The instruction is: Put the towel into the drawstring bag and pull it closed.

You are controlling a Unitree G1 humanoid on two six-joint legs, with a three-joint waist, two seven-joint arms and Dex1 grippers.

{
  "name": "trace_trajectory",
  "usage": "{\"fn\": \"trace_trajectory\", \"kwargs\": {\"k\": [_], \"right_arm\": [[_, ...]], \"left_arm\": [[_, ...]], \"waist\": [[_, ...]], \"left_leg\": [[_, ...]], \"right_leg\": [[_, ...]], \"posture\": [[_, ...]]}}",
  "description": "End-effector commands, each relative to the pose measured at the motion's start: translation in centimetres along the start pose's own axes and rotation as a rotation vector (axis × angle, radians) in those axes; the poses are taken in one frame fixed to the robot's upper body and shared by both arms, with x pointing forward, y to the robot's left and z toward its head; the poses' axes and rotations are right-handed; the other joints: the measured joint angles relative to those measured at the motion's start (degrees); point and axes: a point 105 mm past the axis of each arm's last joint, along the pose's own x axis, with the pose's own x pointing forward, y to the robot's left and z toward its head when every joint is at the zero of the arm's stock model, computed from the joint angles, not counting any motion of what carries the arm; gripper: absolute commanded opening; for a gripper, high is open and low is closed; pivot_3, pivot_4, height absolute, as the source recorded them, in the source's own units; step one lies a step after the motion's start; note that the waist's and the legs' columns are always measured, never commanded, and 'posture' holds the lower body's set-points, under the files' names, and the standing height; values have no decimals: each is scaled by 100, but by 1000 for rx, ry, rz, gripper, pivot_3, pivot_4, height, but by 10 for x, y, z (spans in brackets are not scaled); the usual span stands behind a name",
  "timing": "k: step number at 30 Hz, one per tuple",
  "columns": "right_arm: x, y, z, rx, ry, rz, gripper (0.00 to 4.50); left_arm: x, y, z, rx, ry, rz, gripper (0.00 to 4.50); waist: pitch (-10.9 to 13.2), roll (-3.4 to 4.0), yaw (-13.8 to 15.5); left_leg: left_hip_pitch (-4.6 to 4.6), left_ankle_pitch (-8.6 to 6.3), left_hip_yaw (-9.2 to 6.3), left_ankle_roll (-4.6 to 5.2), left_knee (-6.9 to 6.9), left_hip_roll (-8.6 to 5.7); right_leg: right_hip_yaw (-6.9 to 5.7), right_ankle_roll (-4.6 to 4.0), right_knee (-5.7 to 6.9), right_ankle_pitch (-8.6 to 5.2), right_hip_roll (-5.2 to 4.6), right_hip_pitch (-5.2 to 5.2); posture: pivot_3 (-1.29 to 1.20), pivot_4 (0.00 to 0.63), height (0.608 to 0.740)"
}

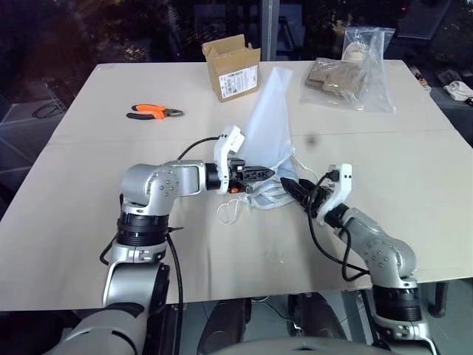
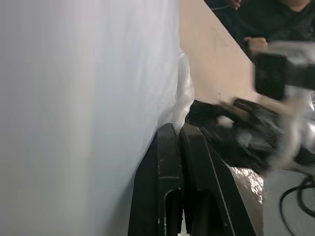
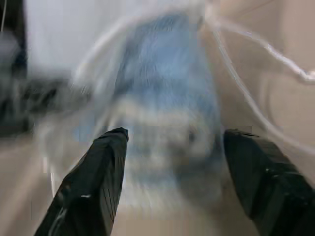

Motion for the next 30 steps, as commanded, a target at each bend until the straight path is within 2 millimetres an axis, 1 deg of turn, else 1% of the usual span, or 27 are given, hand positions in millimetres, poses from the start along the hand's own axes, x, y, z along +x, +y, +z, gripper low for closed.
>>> {"fn": "trace_trajectory", "kwargs": {"k": [1,2,5,7,9,11,13,15,16,17,19,21,23,24,25,26,27,28,29,30], "right_arm": [[4,13,-2,-59,18,31,3352],[8,12,-5,-57,27,27,3352],[33,6,-18,-35,41,9,3352],[42,3,-25,-46,53,4,3352],[58,0,-33,-66,66,6,2809],[66,1,-37,-114,72,27,1994],[67,5,-31,-128,21,52,1092],[65,9,-25,-151,-17,79,167],[63,10,-23,-172,-29,90,73],[60,12,-20,-198,-44,100,73],[52,16,-13,-224,-69,114,73],[43,15,-8,-226,-69,110,73],[38,11,-4,-197,-68,91,790],[35,13,-4,-212,-56,108,1101],[33,14,-3,-227,-49,114,1612],[33,14,0,-229,-49,108,2054],[34,16,5,-234,-50,111,2430],[37,13,12,-229,-58,82,2799],[39,11,18,-216,-62,66,2850],[41,12,22,-208,-60,67,3286]], "left_arm": [[3,-11,14,44,-17,-52,0],[4,-11,14,46,-16,-58,0],[4,-9,11,47,3,-56,0],[4,-8,8,55,15,-54,0],[3,-8,7,59,22,-54,0],[1,-5,6,72,28,-40,0],[-4,2,7,87,23,-7,0],[-9,6,11,91,8,11,0],[-11,8,14,94,0,23,0],[-14,11,16,93,-12,40,0],[-19,18,20,84,-27,70,0],[-22,23,19,91,-22,92,0],[-23,27,16,98,-7,103,0],[-24,30,16,110,-2,118,0],[-25,33,16,120,-1,132,0],[-26,37,18,131,1,153,0],[-26,39,21,145,0,157,0],[-26,38,23,150,-1,152,0],[-25,37,25,155,-1,146,0],[-25,37,25,158,2,139,0]], "waist": [[0,0,-14],[0,0,-17],[-2,-4,-39],[-3,-5,-51],[-7,-12,-73],[-9,-13,-114],[-9,-14,-145],[-9,-14,-150],[-8,-13,-148],[-7,-12,-144],[-7,-11,-131],[-5,-10,-119],[-3,-9,-114],[-3,-9,-110],[-2,-9,-104],[-2,-8,-104],[-2,-9,-103],[-2,-8,-102],[0,-9,-108],[1,-8,-108]], "left_leg": [[1,0,1,0,0,0],[2,0,1,0,0,2],[4,0,3,0,-2,6],[5,0,5,0,-1,6],[7,0,5,-1,0,5],[12,0,5,-1,0,5],[25,0,6,-1,-1,6],[57,0,10,-1,-17,7],[73,0,14,-1,-29,8],[88,0,15,-1,-39,8],[88,0,13,-1,-45,8],[85,0,11,-1,-54,8],[81,0,12,-2,-62,6],[81,0,12,-2,-64,5],[81,0,12,-2,-66,5],[81,0,12,-2,-67,5],[81,0,12,-2,-68,5],[81,0,12,-2,-69,5],[81,0,12,-2,-71,6],[77,0,12,-2,-71,7]], "right_leg": [[0,0,0,0,0,0],[1,0,1,0,2,0],[3,0,1,0,6,0],[4,-1,2,0,5,1],[5,-1,2,0,5,3],[5,-1,2,1,5,7],[6,-1,3,1,5,19],[12,-1,1,0,6,40],[16,-1,-1,-1,5,50],[16,-1,-6,-2,5,61],[14,-1,-11,-2,5,61],[13,-1,-20,-2,3,60],[14,-1,-26,-1,0,57],[14,-1,-28,-1,-1,56],[14,-1,-30,-1,-1,56],[14,-1,-31,-1,-2,56],[14,-1,-32,-1,-2,56],[14,-1,-32,-1,-2,56],[13,-1,-32,-1,-1,55],[13,-1,-31,-1,1,49]], "posture": [[0,150,740],[0,150,740],[0,150,740],[0,150,740],[0,150,740],[0,150,740],[0,150,740],[0,150,740],[0,150,740],[0,150,740],[0,150,740],[0,150,740],[0,150,740],[0,150,740],[0,150,740],[0,150,740],[0,150,740],[0,150,740],[0,150,740],[0,150,740]]}}
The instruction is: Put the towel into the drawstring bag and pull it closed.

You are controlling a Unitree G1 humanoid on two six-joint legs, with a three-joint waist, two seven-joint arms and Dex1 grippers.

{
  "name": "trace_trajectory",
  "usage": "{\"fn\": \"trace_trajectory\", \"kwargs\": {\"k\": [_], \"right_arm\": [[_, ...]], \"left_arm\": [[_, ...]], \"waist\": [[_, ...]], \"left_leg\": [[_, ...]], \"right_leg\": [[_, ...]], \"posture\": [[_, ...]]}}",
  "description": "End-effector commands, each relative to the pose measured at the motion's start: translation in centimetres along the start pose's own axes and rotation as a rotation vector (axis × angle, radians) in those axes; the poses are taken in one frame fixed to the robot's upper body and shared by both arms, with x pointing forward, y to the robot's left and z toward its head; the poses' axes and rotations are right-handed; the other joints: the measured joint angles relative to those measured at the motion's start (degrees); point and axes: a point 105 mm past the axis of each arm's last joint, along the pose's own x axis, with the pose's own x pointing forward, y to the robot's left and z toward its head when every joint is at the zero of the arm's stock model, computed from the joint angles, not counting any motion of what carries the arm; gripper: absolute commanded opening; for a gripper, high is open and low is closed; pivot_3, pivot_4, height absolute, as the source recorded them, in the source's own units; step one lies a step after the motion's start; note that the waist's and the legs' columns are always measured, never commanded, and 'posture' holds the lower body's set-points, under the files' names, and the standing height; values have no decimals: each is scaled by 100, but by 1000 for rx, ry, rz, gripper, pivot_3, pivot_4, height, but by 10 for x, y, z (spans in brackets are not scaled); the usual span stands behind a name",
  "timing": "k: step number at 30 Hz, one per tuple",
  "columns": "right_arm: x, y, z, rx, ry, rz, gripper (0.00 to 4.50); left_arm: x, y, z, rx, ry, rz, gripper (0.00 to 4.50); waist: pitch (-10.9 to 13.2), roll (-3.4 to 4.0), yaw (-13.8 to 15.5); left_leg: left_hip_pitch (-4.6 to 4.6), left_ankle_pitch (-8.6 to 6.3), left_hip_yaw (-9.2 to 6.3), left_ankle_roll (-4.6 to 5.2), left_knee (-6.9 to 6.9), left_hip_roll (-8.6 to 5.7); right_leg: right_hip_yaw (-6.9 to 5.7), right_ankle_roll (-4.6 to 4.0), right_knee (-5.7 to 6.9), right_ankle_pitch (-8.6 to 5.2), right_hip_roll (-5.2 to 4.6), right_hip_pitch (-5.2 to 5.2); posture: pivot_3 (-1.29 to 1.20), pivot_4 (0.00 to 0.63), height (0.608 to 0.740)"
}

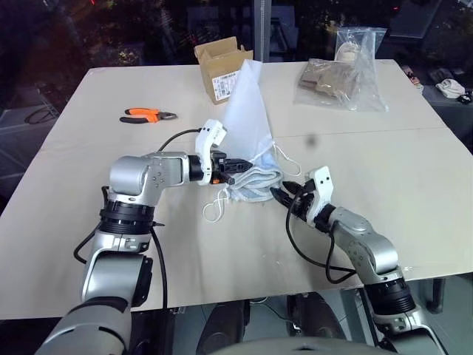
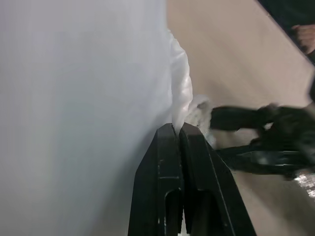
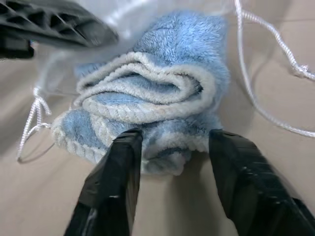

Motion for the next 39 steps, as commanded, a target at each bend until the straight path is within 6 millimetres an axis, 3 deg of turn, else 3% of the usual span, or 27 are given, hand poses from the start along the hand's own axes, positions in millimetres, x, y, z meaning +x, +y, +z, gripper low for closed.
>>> {"fn": "trace_trajectory", "kwargs": {"k": [1,6,10,13,16,17,20,23,25,28,32,36,39], "right_arm": [[6,0,30,7,-55,-4,3684],[21,-8,22,127,28,8,3684],[40,-3,-1,198,137,55,3684],[54,-4,-22,123,217,49,3684],[61,-5,-8,54,111,63,2904],[60,1,3,36,48,102,2184],[38,20,36,-29,-94,217,1425],[8,42,66,-71,-187,312,55],[-11,57,80,-93,-215,372,17],[-28,66,88,-102,-213,389,17],[-34,60,71,-95,-135,338,17],[-43,52,53,-55,-80,285,17],[-51,41,45,-4,-72,220,17]], "left_arm": [[-3,-6,19,72,-35,-26,0],[-1,-8,16,65,-29,-42,0],[0,-9,15,65,-29,-51,0],[1,-12,18,69,-38,-59,0],[-4,-10,21,77,-48,-53,0],[-7,-10,23,78,-55,-52,0],[-24,-9,33,58,-79,-70,0],[-50,-19,50,46,-82,-132,0],[-63,-31,64,78,-83,-183,0],[-71,-51,76,102,-82,-274,0],[-46,-57,49,106,-2,-314,0],[-22,-69,29,-19,-3,-411,0],[-12,-79,12,-42,36,-467,0]], "waist": [[1,1,0],[0,0,0],[0,0,-22],[-1,-2,-68],[-3,-3,-68],[-3,-3,-68],[0,1,-61],[2,1,-60],[2,0,-47],[1,0,-21],[1,2,16],[6,-1,28],[6,-1,20]], "left_leg": [[-1,0,0,0,0,0],[-1,0,1,0,-2,-1],[-4,0,3,0,-7,-3],[4,0,11,1,-6,-2],[18,0,15,0,-6,8],[21,1,14,-1,-5,15],[16,1,13,-2,-5,17],[-37,2,15,-4,-3,15],[-95,17,3,-29,20,13],[-93,16,1,-29,17,5],[-74,1,-10,-3,17,-1],[-81,2,-15,0,30,0],[-81,2,-20,0,41,2]], "right_leg": [[0,0,1,0,0,-1],[1,-1,1,1,-2,0],[2,-1,0,1,-3,-4],[11,-1,3,1,-2,-3],[14,-1,6,2,12,1],[14,-5,10,5,20,1],[15,-6,11,5,21,-1],[21,-7,21,6,20,-52],[8,-6,23,7,18,-100],[2,-4,11,5,7,-91],[-11,-3,0,4,-2,-58],[-12,-4,5,5,1,-60],[-16,-4,11,5,2,-57]], "posture": [[0,150,740],[0,150,740],[0,150,740],[0,150,740],[0,150,740],[0,150,740],[0,150,740],[0,150,740],[0,150,740],[0,150,740],[0,150,740],[0,150,740],[0,150,740]]}}
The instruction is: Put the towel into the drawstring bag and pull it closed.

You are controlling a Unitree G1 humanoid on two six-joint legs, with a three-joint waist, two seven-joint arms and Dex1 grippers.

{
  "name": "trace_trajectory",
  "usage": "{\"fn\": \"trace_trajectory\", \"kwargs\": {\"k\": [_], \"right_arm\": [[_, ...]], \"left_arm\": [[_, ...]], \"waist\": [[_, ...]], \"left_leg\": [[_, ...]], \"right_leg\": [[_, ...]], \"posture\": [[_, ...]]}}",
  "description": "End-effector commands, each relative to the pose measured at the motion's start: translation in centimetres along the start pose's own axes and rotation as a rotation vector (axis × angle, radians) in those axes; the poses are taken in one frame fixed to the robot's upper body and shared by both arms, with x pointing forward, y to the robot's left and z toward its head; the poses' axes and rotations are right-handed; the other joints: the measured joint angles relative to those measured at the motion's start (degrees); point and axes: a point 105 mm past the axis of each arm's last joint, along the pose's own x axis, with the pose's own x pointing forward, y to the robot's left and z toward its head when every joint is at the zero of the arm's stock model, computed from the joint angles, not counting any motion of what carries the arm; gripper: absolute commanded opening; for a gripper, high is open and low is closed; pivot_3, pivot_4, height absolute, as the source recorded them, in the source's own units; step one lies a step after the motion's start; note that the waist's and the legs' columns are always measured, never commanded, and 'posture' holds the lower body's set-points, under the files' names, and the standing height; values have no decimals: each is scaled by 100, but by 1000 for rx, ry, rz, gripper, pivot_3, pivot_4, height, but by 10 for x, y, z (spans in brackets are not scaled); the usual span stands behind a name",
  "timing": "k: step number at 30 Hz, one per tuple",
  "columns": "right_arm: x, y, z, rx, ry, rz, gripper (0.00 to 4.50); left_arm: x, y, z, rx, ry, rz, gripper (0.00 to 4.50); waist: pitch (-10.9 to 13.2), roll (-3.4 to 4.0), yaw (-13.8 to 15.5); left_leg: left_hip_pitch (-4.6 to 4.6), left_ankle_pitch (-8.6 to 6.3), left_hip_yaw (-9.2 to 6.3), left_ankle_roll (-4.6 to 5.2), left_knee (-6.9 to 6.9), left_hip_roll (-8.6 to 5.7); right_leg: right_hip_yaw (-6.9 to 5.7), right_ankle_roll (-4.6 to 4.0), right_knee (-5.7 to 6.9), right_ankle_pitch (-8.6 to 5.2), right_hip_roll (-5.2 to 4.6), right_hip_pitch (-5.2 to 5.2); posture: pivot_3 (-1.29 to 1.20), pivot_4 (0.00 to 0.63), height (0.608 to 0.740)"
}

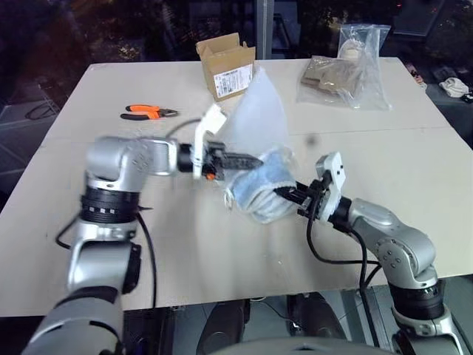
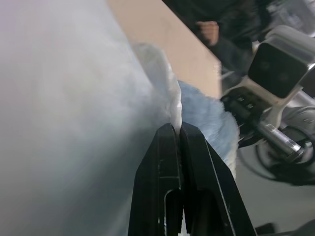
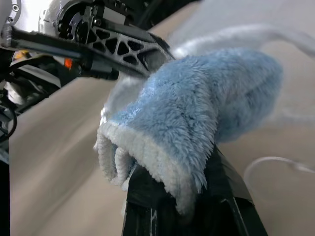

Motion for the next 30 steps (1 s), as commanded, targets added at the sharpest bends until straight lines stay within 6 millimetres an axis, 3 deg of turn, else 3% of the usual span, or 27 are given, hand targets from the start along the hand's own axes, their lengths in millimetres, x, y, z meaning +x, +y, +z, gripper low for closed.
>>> {"fn": "trace_trajectory", "kwargs": {"k": [1,5,8,11,14,16,22,27,30], "right_arm": [[-13,-2,5,19,-38,-46,17],[-36,-11,-15,41,24,-131,17],[-56,9,-3,48,-31,-60,17],[-76,23,13,51,-96,-33,17],[-83,27,15,60,-102,-40,17],[-82,32,17,63,-107,-25,17],[-74,47,33,57,-163,42,17],[-68,50,44,53,-182,85,17],[-66,47,50,47,-189,109,17]], "left_arm": [[6,-12,-7,8,15,-60,0],[-3,11,-17,25,26,47,0],[-5,-6,6,62,-20,-10,0],[6,-33,35,121,-62,-115,0],[20,-34,22,106,-16,-138,0],[17,-27,18,49,-49,-125,0],[-47,-7,63,64,-235,85,0],[-102,-18,97,177,-299,234,0],[-114,-25,103,227,-280,277,0]], "waist": [[0,0,-18],[-1,1,-9],[1,2,40],[15,-4,140],[3,6,120],[-1,20,69],[4,15,48],[5,14,96],[8,9,98]], "left_leg": [[0,0,0,0,0,0],[2,0,3,0,-2,0],[-4,0,2,0,-1,-1],[-13,-1,-14,2,17,-1],[4,-7,-15,10,29,-2],[16,-11,-2,17,28,-2],[4,-11,-3,17,30,19],[0,-12,1,16,29,11],[-4,-12,4,17,30,-1]], "right_leg": [[1,0,0,0,0,0],[3,0,0,0,0,0],[1,0,-2,0,-1,-1],[-17,1,-7,-1,-3,6],[-24,15,-21,-9,-5,39],[-12,12,-24,-7,-7,47],[-13,3,-8,-2,17,23],[-11,2,-20,-2,13,26],[-8,4,-22,-2,-1,25]], "posture": [[0,150,740],[0,150,740],[0,150,740],[0,150,740],[0,150,740],[0,150,740],[0,150,740],[0,150,740],[0,150,740]]}}
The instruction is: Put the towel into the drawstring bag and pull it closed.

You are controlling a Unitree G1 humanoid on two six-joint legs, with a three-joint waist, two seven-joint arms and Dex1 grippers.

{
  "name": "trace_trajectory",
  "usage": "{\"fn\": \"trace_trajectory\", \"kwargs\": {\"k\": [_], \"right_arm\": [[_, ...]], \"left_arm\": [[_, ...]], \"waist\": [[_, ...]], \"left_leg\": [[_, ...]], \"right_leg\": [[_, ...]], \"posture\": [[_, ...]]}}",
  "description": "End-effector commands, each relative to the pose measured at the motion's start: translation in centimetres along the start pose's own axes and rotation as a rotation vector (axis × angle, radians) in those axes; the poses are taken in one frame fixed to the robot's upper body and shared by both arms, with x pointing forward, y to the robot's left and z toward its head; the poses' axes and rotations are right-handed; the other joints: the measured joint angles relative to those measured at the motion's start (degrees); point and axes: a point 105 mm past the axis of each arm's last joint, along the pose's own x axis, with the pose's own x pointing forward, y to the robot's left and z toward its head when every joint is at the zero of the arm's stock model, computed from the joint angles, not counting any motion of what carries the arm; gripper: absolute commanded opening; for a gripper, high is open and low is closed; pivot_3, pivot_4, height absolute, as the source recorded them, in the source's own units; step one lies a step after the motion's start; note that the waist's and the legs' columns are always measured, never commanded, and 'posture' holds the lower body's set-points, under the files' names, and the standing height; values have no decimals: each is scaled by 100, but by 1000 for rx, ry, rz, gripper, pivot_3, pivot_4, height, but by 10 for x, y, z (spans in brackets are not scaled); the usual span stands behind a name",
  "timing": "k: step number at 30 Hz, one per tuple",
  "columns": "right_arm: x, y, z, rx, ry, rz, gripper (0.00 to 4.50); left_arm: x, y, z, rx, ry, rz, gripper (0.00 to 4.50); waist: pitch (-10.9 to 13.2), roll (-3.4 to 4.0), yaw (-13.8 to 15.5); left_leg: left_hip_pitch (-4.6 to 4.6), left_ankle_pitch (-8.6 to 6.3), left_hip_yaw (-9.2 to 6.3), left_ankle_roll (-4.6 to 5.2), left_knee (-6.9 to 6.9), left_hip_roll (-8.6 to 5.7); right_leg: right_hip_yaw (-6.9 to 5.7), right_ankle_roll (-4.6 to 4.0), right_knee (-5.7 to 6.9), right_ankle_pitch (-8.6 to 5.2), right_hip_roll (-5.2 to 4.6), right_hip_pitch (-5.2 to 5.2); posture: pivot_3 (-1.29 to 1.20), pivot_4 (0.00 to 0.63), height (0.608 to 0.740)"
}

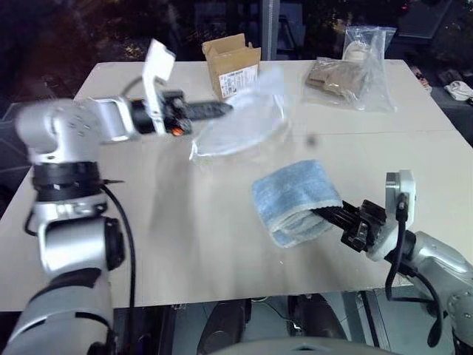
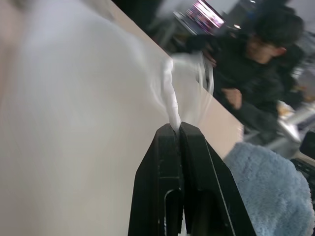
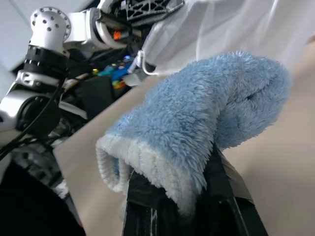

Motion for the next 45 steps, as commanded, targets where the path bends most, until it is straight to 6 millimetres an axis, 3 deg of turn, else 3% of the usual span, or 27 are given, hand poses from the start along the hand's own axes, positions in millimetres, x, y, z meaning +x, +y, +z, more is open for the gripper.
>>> {"fn": "trace_trajectory", "kwargs": {"k": [1,3,6,10,12,16,20,23,27,31,33,39,42,45], "right_arm": [[4,5,13,-13,-42,59,17],[5,5,16,-13,-51,72,17],[4,9,21,-5,-85,110,17],[0,17,25,11,-110,127,17],[-4,19,23,16,-114,110,17],[-16,1,5,27,-53,-43,17],[-24,-7,-11,92,-69,-90,17],[-26,-24,-28,134,-79,-152,17],[-16,-56,-56,117,-28,-251,17],[-3,-76,-65,31,44,-318,17],[1,-85,-74,-85,164,-347,17],[16,-93,-61,-233,188,-374,17],[21,-100,-41,-79,25,-427,17],[9,-120,-44,26,-15,-538,17]], "left_arm": [[-5,-15,14,87,-3,-26,0],[1,-21,9,86,18,-54,0],[39,-28,-46,43,144,-124,0],[76,-35,-114,-40,230,-196,0],[88,-39,-134,-72,249,-218,0],[100,-54,-123,-207,153,-328,0],[99,-53,-112,-300,100,-352,0],[96,-52,-107,-367,78,-375,0],[96,-54,-118,-380,124,-368,0],[99,-55,-124,-368,148,-354,0],[100,-55,-126,-343,167,-348,0],[97,-55,-137,-278,238,-335,0],[93,-52,-142,-268,261,-321,0],[88,-48,-144,-257,276,-301,0]], "waist": [[3,-5,11],[4,-7,33],[1,-3,64],[2,-4,36],[9,-16,11],[9,-16,32],[8,-17,10],[7,-17,-7],[5,-19,-5],[6,-16,-1],[6,-16,3],[6,-16,6],[5,-16,-3],[6,-14,4]], "left_leg": [[-1,0,0,1,0,-2],[0,-1,-3,3,1,-4],[2,-1,-11,3,4,-4],[1,-1,-6,3,12,0],[-5,-1,-6,3,12,4],[-6,-1,-10,3,10,13],[3,-2,-2,3,13,7],[5,-2,1,4,18,6],[7,-2,2,4,22,4],[7,-1,5,3,22,4],[6,-1,4,2,21,4],[4,8,5,-14,20,1],[5,1,4,-2,19,2],[5,0,2,0,17,3]], "right_leg": [[0,0,-1,0,-2,0],[-2,0,-1,0,-6,3],[-8,0,0,0,-10,10],[19,-2,4,2,-14,9],[23,-3,4,2,-15,3],[16,-4,6,2,-11,0],[1,-2,6,1,-3,7],[-1,0,6,1,0,10],[0,1,7,2,4,10],[4,1,11,3,4,8],[5,1,12,4,4,7],[8,0,12,4,1,4],[9,0,12,4,1,4],[13,-1,12,4,1,4]], "posture": [[0,150,740],[0,150,740],[0,150,740],[0,150,740],[0,150,740],[0,150,740],[0,150,740],[0,150,740],[0,150,740],[0,150,740],[0,150,740],[0,150,740],[0,150,740],[0,150,740]]}}
